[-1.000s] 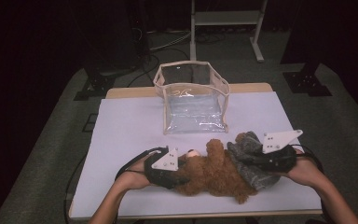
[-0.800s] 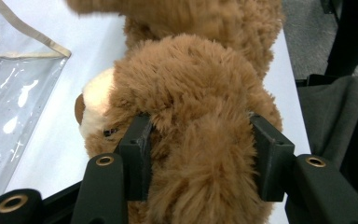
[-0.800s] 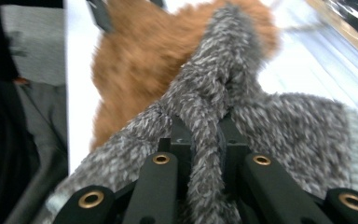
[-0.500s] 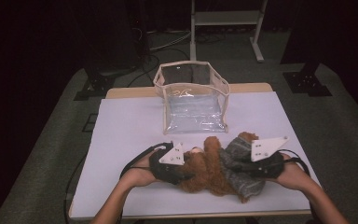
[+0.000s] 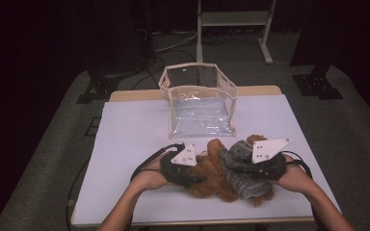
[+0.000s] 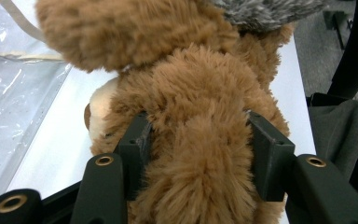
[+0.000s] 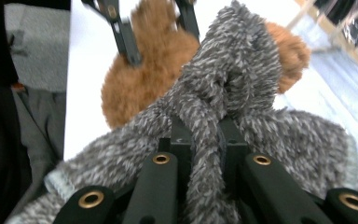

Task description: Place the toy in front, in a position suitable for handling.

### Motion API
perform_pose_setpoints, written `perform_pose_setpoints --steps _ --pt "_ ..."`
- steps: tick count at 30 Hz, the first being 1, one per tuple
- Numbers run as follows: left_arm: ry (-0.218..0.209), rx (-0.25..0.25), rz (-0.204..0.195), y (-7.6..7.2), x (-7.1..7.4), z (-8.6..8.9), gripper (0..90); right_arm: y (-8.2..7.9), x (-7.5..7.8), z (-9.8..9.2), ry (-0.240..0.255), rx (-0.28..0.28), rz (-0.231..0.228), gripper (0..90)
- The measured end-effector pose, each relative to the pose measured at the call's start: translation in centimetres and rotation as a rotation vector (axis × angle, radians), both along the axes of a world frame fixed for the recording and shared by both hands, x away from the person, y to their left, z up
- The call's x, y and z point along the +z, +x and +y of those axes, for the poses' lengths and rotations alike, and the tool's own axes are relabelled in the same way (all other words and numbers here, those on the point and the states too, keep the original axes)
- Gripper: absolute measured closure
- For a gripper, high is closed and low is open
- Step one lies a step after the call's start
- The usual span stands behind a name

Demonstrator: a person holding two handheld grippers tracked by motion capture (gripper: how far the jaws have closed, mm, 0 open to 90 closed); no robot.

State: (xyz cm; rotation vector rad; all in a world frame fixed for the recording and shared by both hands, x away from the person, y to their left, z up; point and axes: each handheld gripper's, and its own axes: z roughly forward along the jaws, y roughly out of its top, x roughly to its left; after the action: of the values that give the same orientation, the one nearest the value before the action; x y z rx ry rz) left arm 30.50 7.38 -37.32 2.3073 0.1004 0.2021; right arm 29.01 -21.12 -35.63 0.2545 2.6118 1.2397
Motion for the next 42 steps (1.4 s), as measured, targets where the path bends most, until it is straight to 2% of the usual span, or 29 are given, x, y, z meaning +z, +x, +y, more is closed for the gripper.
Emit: perform_pose_setpoints --steps 2,4,7,10,12,15,18,22,25,27,29,33,34,36,38,42 --pt "-0.009 0.005 0.002 0.0 0.0 0.1 48.1 0.2 -0.4 -1.2 0.005 -0.022 0.016 79.7" --pt "-0.006 0.005 -0.003 0.0 0.0 0.0 48.0 0.2 -0.5 -2.9 0.032 -0.061 0.038 79.7" --pt "-0.005 0.004 -0.003 0.0 0.0 -0.1 48.0 0.2 0.2 -4.4 0.077 -0.102 0.051 79.7" --pt "0.010 -0.008 -0.008 -0.1 0.1 -0.3 48.1 0.5 1.9 -4.2 0.139 -0.088 0.035 79.7" --pt "0.009 -0.008 -0.009 -0.2 0.2 -0.4 48.1 1.0 3.1 -3.1 0.147 -0.068 0.011 79.7" --pt "0.010 -0.014 -0.012 -0.2 0.2 -0.5 48.0 1.9 3.7 -1.2 0.124 -0.041 0.003 79.6" --pt "0.000 -0.015 -0.008 -0.2 0.1 -0.3 48.0 2.5 2.6 -0.2 0.073 -0.028 0.025 79.6" --pt "-0.014 -0.016 -0.006 -0.1 -0.1 -0.1 48.0 2.4 0.4 -1.1 0.037 -0.057 0.076 79.6" --pt "-0.021 -0.012 -0.004 0.0 -0.1 -0.1 48.0 1.9 0.1 -2.8 0.031 -0.082 0.090 79.6" --pt "-0.023 -0.010 -0.004 0.0 -0.2 -0.3 48.0 1.4 0.5 -3.2 0.012 -0.089 0.069 79.6" --pt "-0.029 -0.006 -0.003 0.1 -0.2 -0.5 48.0 1.0 1.3 -2.8 0.020 -0.074 0.043 79.6" --pt "-0.027 -0.009 -0.007 0.2 -0.2 -1.1 48.0 0.4 2.3 -0.4 0.051 -0.010 -0.001 79.4" --pt "-0.025 -0.011 -0.008 0.2 -0.2 -1.1 47.9 0.3 2.2 0.2 0.046 0.002 -0.008 79.4" --pt "-0.027 -0.010 -0.006 0.2 -0.2 -1.0 47.8 0.3 1.5 0.9 0.002 0.007 -0.017 79.4" --pt "-0.031 -0.013 -0.007 0.2 -0.2 -0.7 47.2 0.6 0.6 0.5 -0.014 -0.007 0.008 79.5" --pt "-0.051 -0.015 -0.008 0.3 -0.2 0.1 43.4 0.9 -0.8 -1.9 0.024 -0.051 0.064 79.9"
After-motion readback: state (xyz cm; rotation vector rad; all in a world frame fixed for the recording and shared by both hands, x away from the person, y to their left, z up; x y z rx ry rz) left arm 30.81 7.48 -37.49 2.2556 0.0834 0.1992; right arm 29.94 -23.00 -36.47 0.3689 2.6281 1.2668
